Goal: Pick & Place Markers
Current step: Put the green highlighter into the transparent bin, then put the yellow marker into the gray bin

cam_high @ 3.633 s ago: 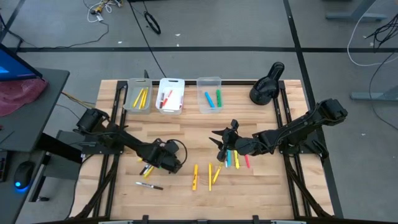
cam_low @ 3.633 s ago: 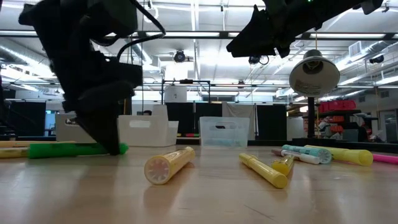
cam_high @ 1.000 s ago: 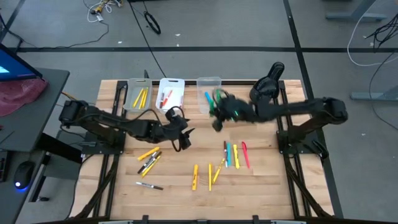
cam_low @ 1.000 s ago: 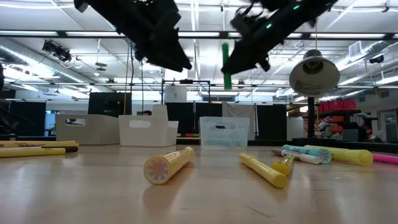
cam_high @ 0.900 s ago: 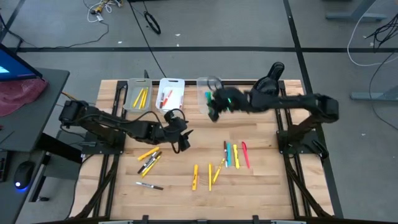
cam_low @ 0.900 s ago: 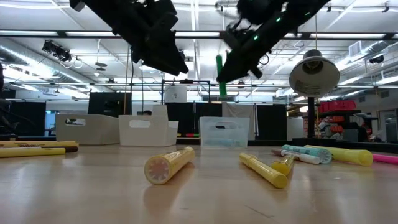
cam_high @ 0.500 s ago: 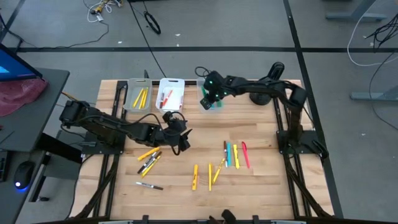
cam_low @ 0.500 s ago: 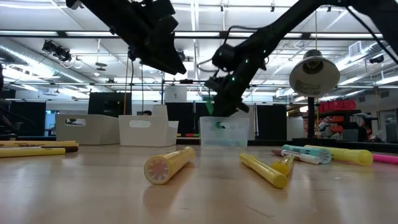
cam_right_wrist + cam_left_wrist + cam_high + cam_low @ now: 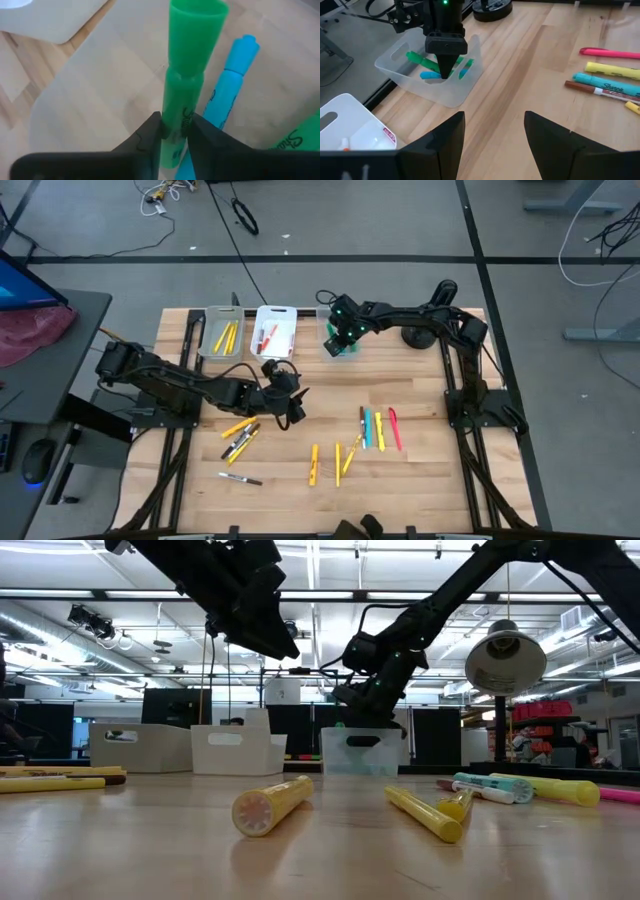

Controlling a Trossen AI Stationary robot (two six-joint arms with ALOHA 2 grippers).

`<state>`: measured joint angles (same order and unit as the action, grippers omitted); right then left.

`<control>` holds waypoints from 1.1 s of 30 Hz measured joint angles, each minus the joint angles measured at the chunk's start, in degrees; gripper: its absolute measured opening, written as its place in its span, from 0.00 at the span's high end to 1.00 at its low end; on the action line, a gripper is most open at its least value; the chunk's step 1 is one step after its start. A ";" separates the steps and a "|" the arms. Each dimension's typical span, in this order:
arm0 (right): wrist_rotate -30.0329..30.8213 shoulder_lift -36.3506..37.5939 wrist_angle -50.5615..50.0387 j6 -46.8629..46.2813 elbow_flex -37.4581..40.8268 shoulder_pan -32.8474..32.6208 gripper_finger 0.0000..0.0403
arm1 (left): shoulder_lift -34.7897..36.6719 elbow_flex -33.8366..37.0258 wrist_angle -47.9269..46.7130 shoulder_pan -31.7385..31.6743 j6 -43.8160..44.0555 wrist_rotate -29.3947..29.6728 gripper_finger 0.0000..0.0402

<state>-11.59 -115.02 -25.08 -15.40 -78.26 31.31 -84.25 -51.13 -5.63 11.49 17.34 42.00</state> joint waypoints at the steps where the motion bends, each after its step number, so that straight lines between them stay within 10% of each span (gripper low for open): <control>1: 0.05 0.00 -0.09 0.00 0.00 0.01 0.78 | 0.00 0.00 -0.02 0.00 -0.02 0.00 0.48; 20: 5.45 6.89 0.08 5.23 0.02 -1.68 0.70 | 0.00 0.00 -0.47 0.02 0.02 -0.02 0.48; 33: 22.47 19.10 -3.22 11.58 0.07 -28.40 0.83 | 1.09 -0.07 -5.76 8.10 1.54 4.91 0.48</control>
<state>10.88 -95.92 -28.30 -3.82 -78.19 2.92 -83.16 -51.20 -11.39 19.58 18.88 46.91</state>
